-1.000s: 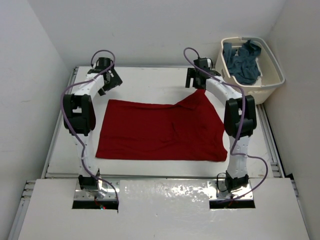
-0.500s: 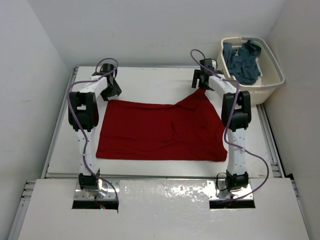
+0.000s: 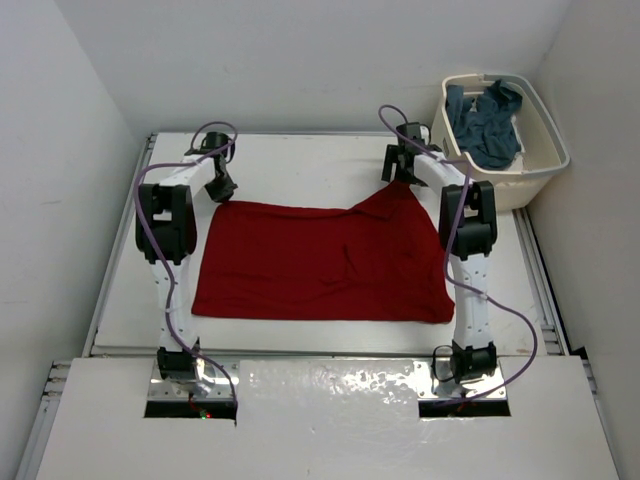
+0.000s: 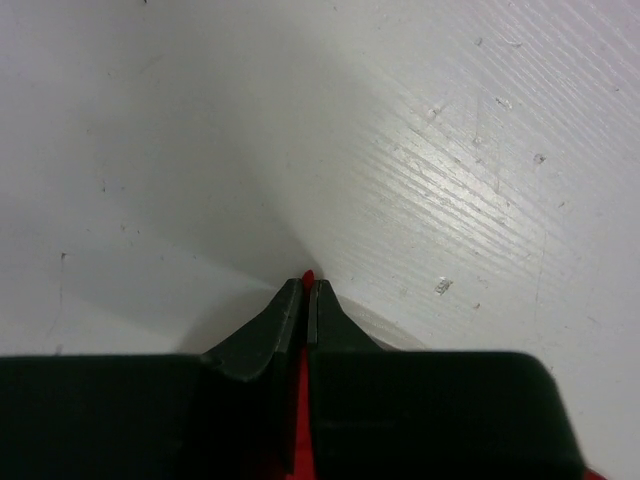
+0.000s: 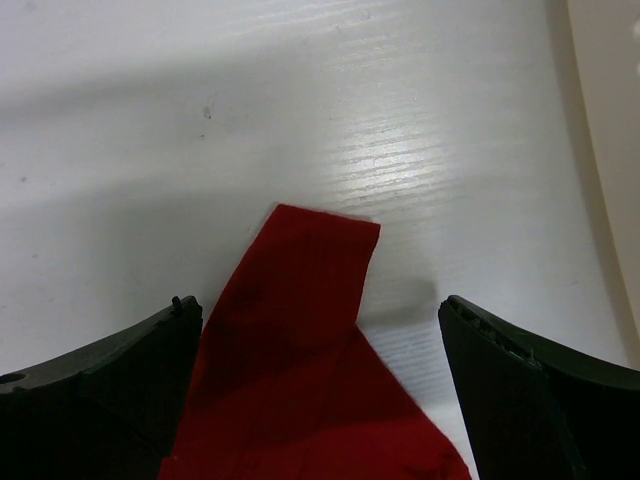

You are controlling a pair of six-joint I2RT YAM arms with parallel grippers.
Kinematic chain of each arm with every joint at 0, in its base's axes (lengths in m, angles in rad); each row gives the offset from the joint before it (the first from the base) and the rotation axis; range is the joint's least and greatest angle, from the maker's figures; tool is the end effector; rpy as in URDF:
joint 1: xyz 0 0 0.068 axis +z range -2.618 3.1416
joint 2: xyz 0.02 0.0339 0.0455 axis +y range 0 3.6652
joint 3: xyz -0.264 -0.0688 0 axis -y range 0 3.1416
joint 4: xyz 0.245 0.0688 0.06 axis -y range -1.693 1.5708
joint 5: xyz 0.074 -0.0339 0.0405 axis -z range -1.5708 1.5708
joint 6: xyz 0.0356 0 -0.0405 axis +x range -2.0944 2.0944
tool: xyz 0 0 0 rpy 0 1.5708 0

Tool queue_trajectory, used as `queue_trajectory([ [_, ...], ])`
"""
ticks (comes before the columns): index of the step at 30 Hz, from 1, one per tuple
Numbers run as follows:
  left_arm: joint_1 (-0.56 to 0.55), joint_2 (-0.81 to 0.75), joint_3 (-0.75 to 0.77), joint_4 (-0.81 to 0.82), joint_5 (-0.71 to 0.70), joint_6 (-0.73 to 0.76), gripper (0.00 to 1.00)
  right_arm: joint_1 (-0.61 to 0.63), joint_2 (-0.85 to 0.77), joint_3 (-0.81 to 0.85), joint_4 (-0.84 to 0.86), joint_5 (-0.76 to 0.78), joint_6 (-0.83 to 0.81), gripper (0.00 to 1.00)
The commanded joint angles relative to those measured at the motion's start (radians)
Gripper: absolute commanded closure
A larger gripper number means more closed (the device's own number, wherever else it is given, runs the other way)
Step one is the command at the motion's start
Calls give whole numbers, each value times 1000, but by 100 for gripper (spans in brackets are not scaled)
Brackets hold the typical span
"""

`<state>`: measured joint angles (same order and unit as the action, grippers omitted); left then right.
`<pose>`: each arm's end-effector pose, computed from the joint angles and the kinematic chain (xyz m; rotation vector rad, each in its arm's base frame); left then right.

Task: Fold and stack the t-shirts
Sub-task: Grap the side of the flattened tshirt furthest away from the robot with both arms

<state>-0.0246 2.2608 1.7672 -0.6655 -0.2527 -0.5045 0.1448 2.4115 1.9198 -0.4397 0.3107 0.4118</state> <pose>0.4757 -0.0028 0.1545 -0.7045 2.5810 0.1819 0.5215 0.0650 0.1402 0.4506 2.4039 -0.1457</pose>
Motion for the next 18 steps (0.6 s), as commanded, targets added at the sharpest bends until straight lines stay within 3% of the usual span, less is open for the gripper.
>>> queue_trajectory([
  [1, 8, -1, -14, -9, 10, 18, 100, -8, 23, 53, 27, 14, 38, 1],
  [9, 8, -23, -35, 17, 13, 30, 100, -13, 101, 100, 99, -12, 127, 4],
  [12, 8, -30, -38, 27, 21, 37, 100, -21, 103, 90, 113, -36, 166, 29],
  [13, 6, -36, -37, 27, 15, 32, 100, -21, 98, 84, 122, -33, 168, 41],
  [18, 6, -53, -37, 43, 24, 40, 100, -21, 26, -11, 179, 33, 151, 69],
])
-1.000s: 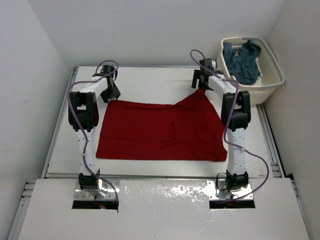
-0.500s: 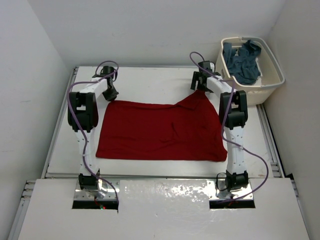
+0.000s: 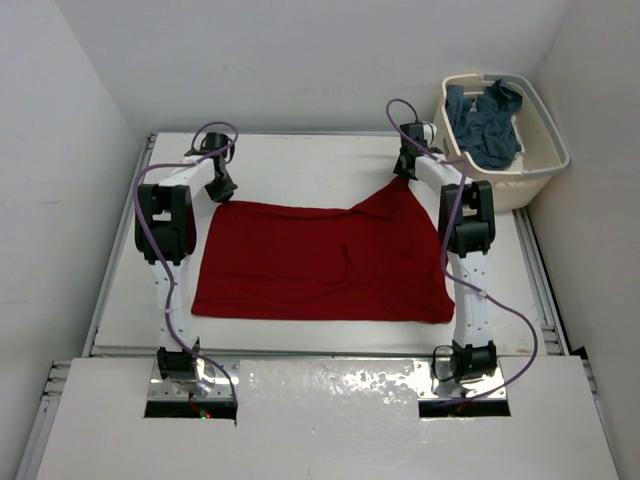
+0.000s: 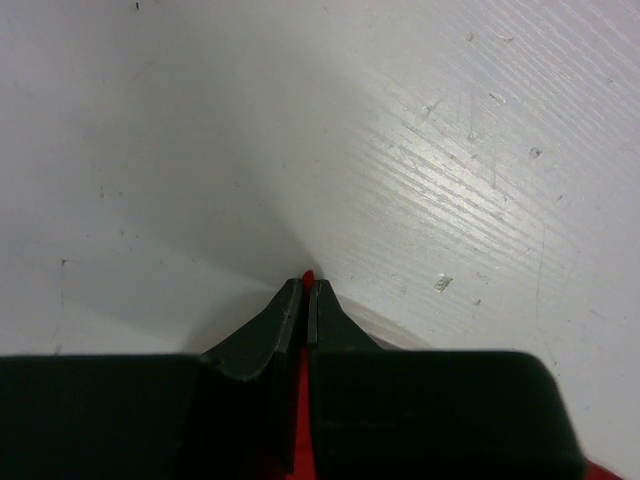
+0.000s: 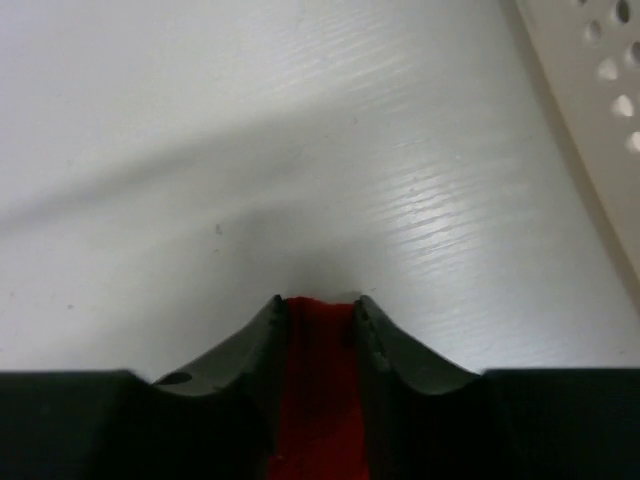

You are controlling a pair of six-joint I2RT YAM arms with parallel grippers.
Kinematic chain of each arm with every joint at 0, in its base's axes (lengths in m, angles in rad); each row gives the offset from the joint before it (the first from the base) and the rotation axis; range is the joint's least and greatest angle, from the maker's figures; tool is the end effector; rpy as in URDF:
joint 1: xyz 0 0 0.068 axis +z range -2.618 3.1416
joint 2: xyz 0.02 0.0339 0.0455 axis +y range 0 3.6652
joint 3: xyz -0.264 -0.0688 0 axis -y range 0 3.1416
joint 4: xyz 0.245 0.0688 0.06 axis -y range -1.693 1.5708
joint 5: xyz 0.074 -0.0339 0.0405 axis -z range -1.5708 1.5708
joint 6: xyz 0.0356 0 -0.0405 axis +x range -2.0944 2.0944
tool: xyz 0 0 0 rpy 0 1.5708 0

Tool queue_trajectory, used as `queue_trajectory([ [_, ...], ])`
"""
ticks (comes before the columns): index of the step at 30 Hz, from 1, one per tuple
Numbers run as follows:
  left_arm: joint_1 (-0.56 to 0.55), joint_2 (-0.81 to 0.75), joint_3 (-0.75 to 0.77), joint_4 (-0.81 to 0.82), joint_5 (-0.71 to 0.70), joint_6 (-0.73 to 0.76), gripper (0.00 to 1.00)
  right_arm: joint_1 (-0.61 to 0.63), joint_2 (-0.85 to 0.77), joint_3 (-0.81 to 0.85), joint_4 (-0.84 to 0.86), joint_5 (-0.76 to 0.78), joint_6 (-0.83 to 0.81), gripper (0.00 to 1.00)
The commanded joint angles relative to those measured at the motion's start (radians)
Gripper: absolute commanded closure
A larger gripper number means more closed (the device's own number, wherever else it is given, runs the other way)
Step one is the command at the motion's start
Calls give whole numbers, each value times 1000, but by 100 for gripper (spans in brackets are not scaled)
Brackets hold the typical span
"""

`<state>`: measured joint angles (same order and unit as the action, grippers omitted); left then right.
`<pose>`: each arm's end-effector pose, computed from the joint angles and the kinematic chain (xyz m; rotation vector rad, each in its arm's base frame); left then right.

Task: Fold and stack the t-shirts
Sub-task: Grap the side of the flattened tshirt furthest away from the robot with both arms

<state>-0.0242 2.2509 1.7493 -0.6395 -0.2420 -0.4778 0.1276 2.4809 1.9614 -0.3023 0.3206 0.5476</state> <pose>0.4750 -0.0030 0.1549 -0.6675 2.5782 0.1693 0.5413 0.0581 0.1270 0.6319 2.2529 -0.0522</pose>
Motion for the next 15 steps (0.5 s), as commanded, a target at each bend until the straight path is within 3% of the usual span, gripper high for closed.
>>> queue_trajectory([
  [1, 6, -50, -20, 23, 23, 16, 100, -5, -50, -59, 54, 28, 11, 75],
  [2, 6, -51, -19, 24, 26, 19, 100, -5, -53, -62, 57, 28, 3, 92],
  [3, 4, -54, -19, 26, 29, 16, 100, -6, -54, -56, 54, 28, 2, 99],
  [10, -2, -126, -39, 52, 17, 22, 100, -6, -123, -12, 11, -2, -67, 100],
  [15, -10, -215, -112, 84, 18, 22, 100, -5, -318, -183, 35, 5, -113, 100],
])
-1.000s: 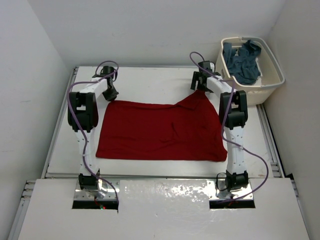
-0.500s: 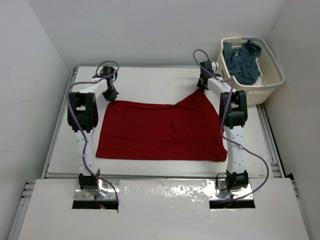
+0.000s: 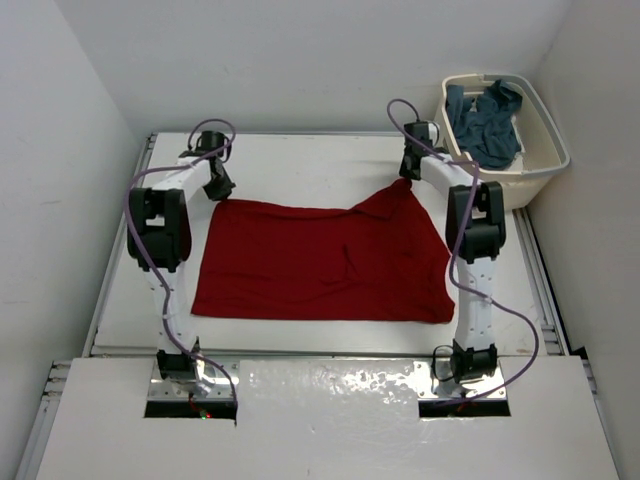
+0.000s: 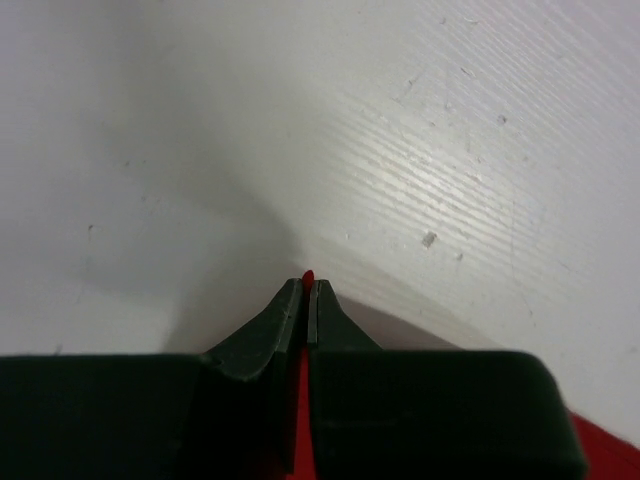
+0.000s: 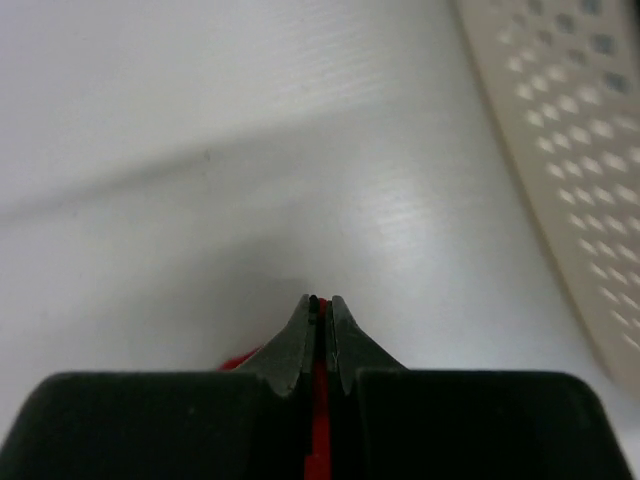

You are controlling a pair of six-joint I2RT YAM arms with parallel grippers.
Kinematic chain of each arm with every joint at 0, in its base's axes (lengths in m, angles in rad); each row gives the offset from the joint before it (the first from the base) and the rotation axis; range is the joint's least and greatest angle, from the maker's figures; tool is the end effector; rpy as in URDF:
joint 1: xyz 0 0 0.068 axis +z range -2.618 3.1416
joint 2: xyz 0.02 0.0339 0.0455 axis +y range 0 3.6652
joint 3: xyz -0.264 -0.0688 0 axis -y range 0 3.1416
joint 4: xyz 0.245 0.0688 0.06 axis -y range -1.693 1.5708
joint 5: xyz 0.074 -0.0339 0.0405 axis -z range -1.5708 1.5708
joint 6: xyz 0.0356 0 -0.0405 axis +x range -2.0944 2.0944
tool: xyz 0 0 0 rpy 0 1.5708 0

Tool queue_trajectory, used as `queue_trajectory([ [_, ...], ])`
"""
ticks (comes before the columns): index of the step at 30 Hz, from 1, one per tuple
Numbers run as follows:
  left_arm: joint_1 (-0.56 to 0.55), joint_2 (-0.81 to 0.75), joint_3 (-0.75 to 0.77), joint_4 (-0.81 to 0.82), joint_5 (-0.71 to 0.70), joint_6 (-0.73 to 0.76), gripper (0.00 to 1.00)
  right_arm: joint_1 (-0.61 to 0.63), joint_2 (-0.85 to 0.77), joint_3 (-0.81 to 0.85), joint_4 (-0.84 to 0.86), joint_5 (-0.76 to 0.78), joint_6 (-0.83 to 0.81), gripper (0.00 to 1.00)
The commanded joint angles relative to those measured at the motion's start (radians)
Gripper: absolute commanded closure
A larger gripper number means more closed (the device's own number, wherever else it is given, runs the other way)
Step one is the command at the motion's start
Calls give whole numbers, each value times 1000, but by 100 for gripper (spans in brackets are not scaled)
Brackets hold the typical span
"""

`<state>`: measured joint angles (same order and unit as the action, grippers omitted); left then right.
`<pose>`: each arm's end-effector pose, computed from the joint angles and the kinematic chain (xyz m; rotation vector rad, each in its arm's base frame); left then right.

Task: Fold and stack the t-shirts
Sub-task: Grap the side of the flattened tshirt furthest away from the robot with both arms, then fold the other side of the tshirt into a rectangle

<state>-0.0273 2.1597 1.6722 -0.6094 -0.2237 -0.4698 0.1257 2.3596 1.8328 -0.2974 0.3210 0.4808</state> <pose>0.4609 -0.0047 0.1745 -0.6458 2.5466 0.1299 0.5197 0.0544 0.1491 0.5589 2.2754 -0.0878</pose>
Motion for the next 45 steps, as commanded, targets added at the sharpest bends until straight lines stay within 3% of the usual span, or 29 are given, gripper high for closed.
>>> queue_trajectory([
  [1, -11, -138, -48, 57, -3, 14, 100, -3, -235, -93, 33, 4, -53, 100],
  [5, -22, -227, -136, 74, -26, 8, 100, -3, -492, -330, 0, 6, -67, 100],
  [10, -23, -316, -245, 85, -72, -9, 100, -1, -686, -531, -49, -2, -54, 100],
  [21, -25, -527, -495, 73, -135, -102, 100, -3, -1097, -751, -356, -13, -38, 100],
  [29, -26, -632, -649, 96, -129, -144, 100, -3, -1257, -871, -526, -103, -12, 100],
  [39, -40, -655, -749, 108, -129, -181, 100, -4, -1373, -1104, -546, -204, 56, 100],
  [45, -43, -641, -787, 112, -129, -204, 100, -3, -1387, -1202, -548, -155, 53, 100],
])
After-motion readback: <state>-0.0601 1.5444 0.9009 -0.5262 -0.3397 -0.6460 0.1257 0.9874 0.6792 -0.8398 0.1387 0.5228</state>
